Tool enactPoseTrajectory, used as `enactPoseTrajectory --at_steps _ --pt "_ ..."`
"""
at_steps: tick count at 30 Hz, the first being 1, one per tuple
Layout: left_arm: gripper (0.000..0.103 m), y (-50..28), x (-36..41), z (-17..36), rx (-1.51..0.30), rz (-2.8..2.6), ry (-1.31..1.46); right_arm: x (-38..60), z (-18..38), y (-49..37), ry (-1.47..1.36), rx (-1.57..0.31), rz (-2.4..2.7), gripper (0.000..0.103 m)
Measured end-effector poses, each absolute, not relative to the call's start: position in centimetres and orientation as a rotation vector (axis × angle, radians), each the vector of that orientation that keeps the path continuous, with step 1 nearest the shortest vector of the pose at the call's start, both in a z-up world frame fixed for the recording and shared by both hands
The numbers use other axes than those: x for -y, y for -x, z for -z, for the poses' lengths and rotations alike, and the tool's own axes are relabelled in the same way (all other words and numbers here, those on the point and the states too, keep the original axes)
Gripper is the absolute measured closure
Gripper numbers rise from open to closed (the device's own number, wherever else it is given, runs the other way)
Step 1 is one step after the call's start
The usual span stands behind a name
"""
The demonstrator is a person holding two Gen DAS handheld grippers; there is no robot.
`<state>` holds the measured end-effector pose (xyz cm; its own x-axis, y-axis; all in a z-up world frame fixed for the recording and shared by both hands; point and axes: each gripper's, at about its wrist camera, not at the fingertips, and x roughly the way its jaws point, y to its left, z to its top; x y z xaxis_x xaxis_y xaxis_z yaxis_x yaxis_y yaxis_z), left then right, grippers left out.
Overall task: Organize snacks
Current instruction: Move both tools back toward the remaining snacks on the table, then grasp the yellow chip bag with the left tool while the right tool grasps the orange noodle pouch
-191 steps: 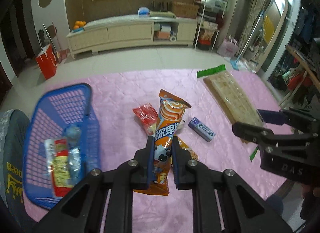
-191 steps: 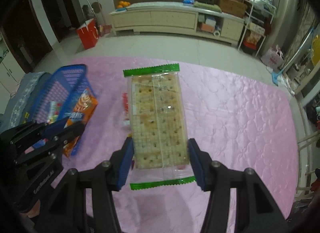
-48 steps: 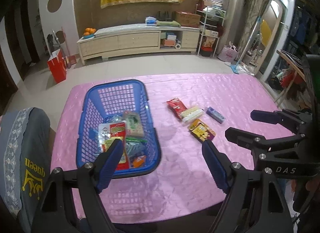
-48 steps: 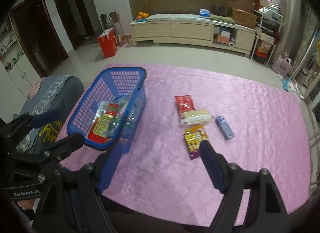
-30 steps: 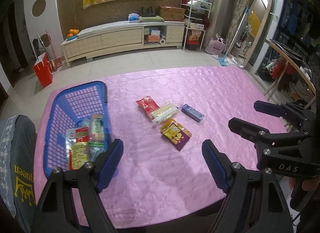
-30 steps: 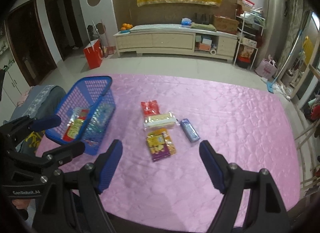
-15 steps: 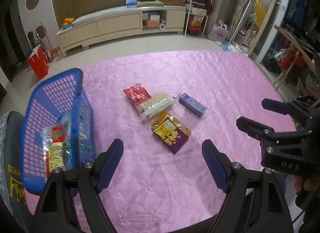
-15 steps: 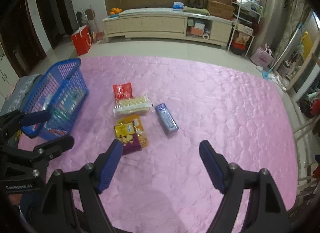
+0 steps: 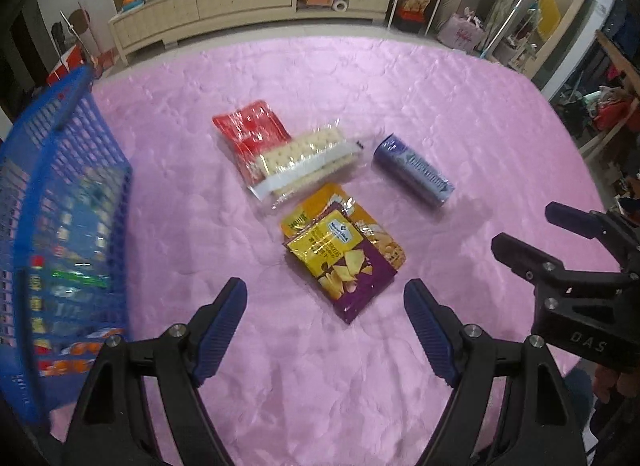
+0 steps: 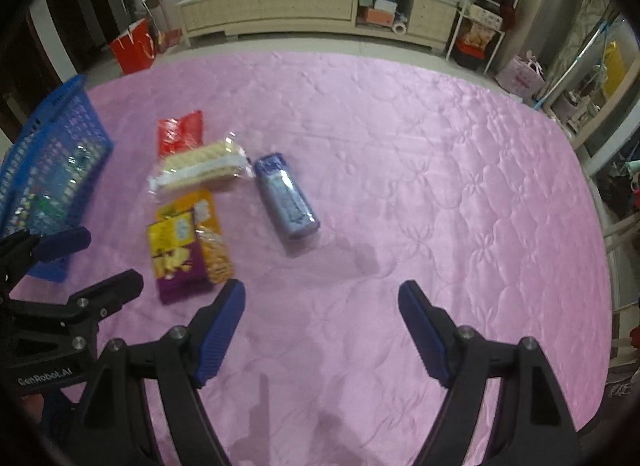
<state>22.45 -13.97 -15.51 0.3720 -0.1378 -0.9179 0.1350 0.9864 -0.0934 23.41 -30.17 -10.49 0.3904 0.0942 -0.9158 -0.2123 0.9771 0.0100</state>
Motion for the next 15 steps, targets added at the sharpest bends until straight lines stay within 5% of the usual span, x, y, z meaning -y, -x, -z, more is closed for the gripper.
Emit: enactPoseTrajectory --at_steps 15 --pt "0.024 -26.0 15.2 19.8 -1.226 0.109 0.025 30.7 13.7 -25.5 0.075 -1.198 -0.191 0.021"
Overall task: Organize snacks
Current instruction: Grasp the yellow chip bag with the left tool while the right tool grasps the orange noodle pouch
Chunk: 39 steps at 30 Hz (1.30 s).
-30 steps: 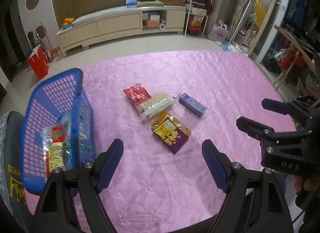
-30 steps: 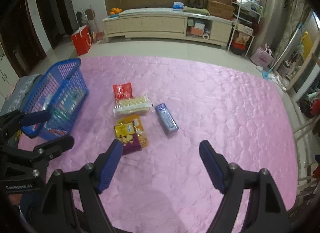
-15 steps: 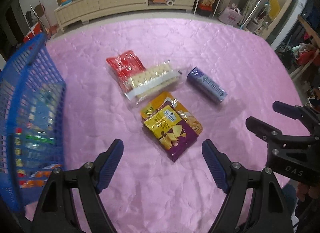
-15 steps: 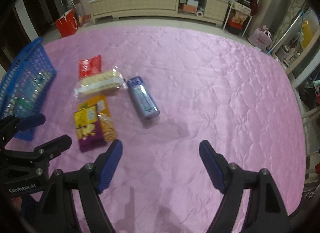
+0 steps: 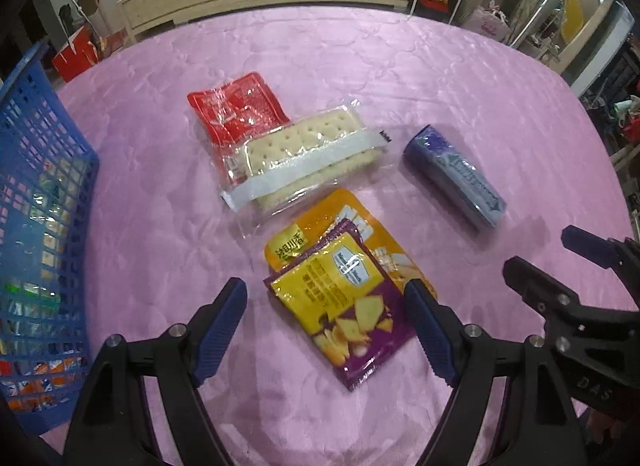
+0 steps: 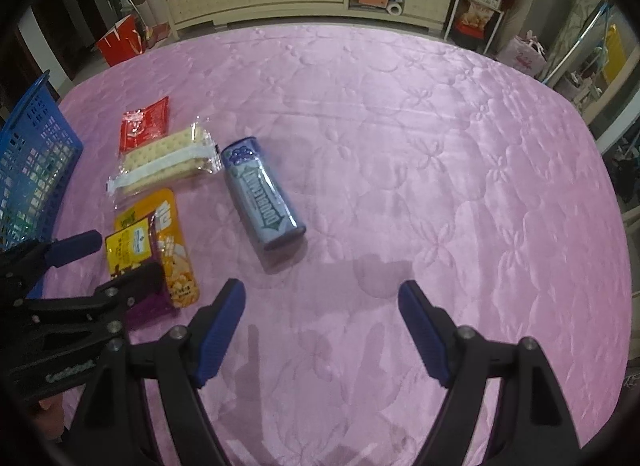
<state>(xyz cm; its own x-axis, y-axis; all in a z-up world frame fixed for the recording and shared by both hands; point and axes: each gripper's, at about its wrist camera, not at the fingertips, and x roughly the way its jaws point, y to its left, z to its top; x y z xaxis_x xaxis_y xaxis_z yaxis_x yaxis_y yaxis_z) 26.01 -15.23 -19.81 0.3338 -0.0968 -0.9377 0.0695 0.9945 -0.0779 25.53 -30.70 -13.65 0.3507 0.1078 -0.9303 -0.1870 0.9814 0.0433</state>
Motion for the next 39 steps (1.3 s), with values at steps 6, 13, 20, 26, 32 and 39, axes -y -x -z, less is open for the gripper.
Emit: enactPoseTrajectory --at_steps 6,13,20,26,32,39 --pt "0.024 -26.0 15.6 20.4 -1.228 0.095 0.033 31.2 14.1 -25.3 0.068 -1.206 -0.184 0.021" --pt "0.033 -25.4 16.5 20.5 -1.232 0.093 0.015 31.5 14.0 -24.3 0.068 -1.213 -0.178 0.021" --pt "0.050 -24.3 15.9 19.9 -1.246 0.124 0.051 31.1 13.3 -23.6 0.059 -1.210 -0.205 0.020" --pt "0.050 -22.8 14.0 18.0 -1.202 0.120 0.058 29.2 13.1 -23.8 0.047 -1.217 -0.257 0.021" --pt "0.050 -21.9 12.0 17.3 -1.166 0.058 -0.041 26.1 13.6 -24.1 0.072 -1.232 -0.322 0.020" --pt "0.050 -20.7 9.4 17.5 -1.165 0.036 -0.066 22.6 14.4 -24.7 0.135 -1.219 -0.365 0.020"
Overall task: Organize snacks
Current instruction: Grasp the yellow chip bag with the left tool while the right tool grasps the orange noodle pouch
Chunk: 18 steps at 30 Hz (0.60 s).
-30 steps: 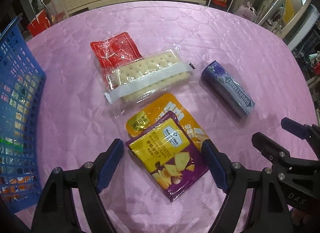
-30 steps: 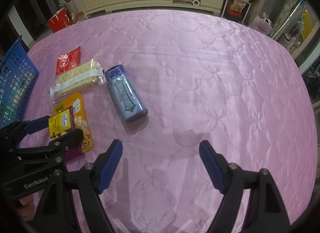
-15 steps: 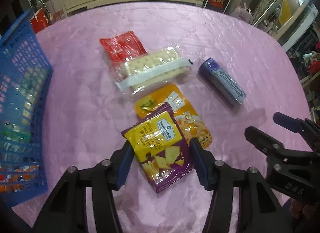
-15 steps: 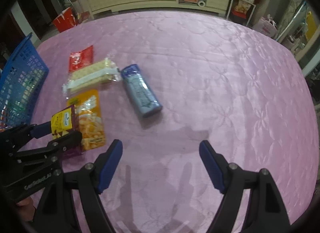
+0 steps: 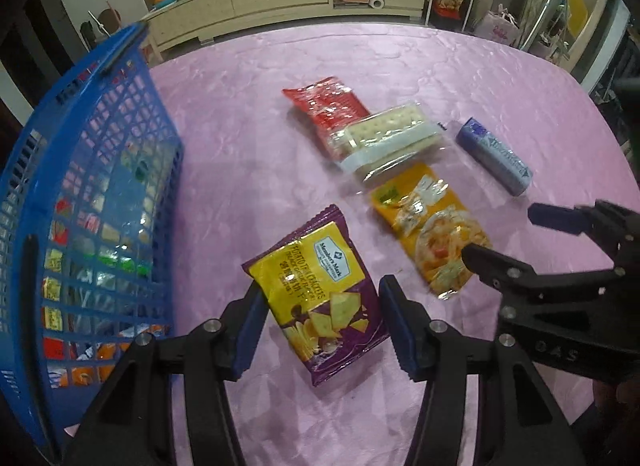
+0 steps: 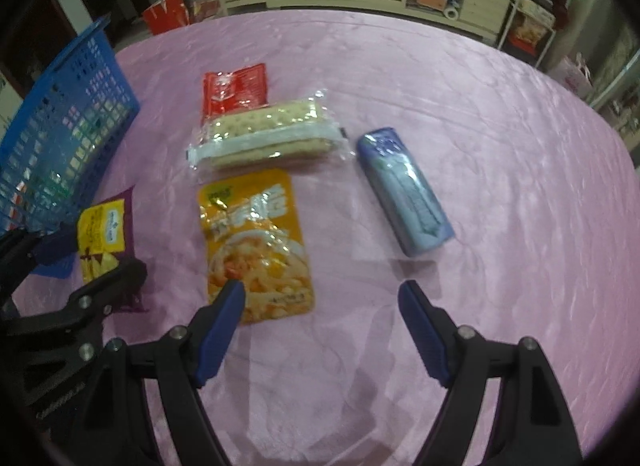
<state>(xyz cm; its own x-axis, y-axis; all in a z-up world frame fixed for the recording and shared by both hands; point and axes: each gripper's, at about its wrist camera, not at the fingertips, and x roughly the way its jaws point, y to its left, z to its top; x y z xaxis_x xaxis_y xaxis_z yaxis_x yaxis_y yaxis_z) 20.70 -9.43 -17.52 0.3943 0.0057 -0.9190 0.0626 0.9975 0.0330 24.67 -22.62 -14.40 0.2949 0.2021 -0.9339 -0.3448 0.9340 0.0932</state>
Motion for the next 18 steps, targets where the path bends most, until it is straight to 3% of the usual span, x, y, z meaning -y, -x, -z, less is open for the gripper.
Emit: enactPoseTrajectory --at_steps 15,18 --pt "0.050 -21.0 7.1 18.7 -1.166 0.041 -0.047 19.2 15.9 -26.4 0.264 -1.244 -0.439 0.019" --pt "0.050 -21.0 7.3 19.1 -1.167 0.029 -0.051 18.9 15.9 -25.8 0.291 -1.226 -0.464 0.024"
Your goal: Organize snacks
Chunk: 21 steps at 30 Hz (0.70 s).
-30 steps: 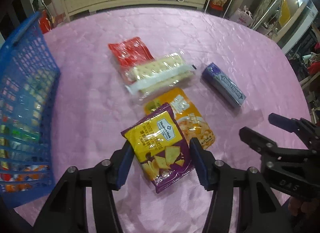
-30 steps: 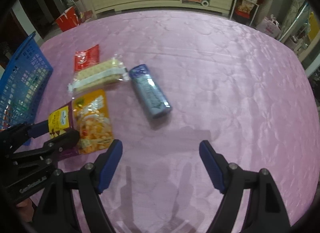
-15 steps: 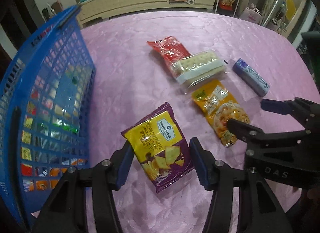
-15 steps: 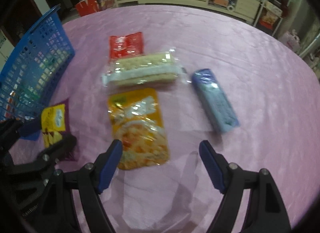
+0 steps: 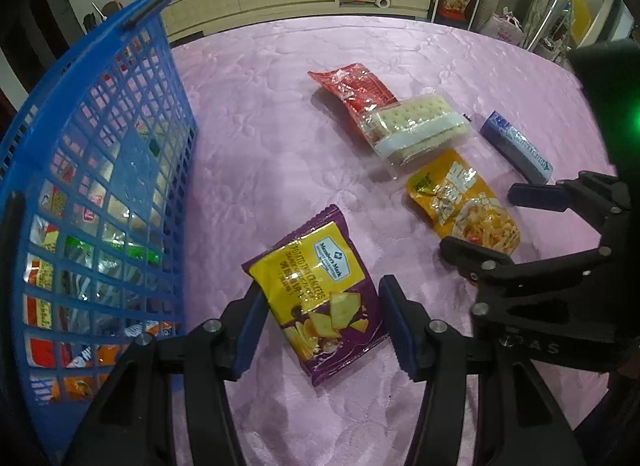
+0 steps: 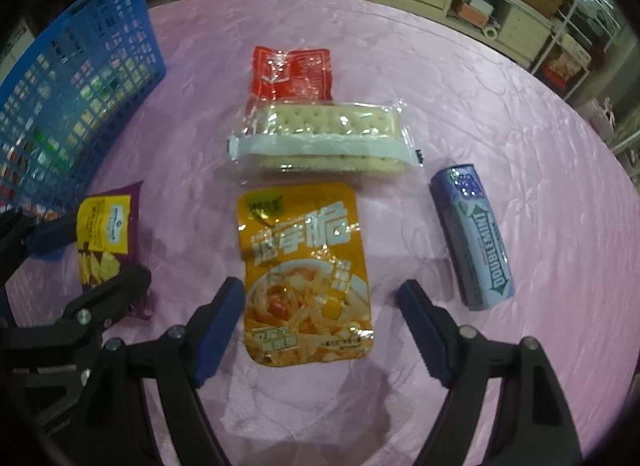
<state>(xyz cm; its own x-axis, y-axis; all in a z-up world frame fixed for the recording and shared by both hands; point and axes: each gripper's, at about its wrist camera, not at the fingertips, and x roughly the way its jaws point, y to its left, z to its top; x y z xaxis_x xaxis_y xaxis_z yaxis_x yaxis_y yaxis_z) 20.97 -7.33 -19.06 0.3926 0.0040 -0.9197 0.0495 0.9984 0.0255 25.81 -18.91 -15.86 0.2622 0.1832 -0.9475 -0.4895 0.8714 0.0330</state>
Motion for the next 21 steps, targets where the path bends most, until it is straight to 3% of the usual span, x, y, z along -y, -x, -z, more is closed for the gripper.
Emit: enactPoseTrajectory --at_steps 5,11,21 --pt "0.050 -20.7 7.4 19.9 -1.170 0.027 -0.051 17.7 15.3 -23.9 0.336 -1.203 -0.518 0.070" --pt "0.050 -20.7 7.1 19.7 -1.162 0.039 -0.017 18.7 15.2 -24.1 0.274 -1.204 -0.540 0.080" --pt "0.050 -18.3 7.6 16.7 -1.123 0.088 0.027 21.4 10.4 -20.3 0.189 -1.146 -0.561 0.081"
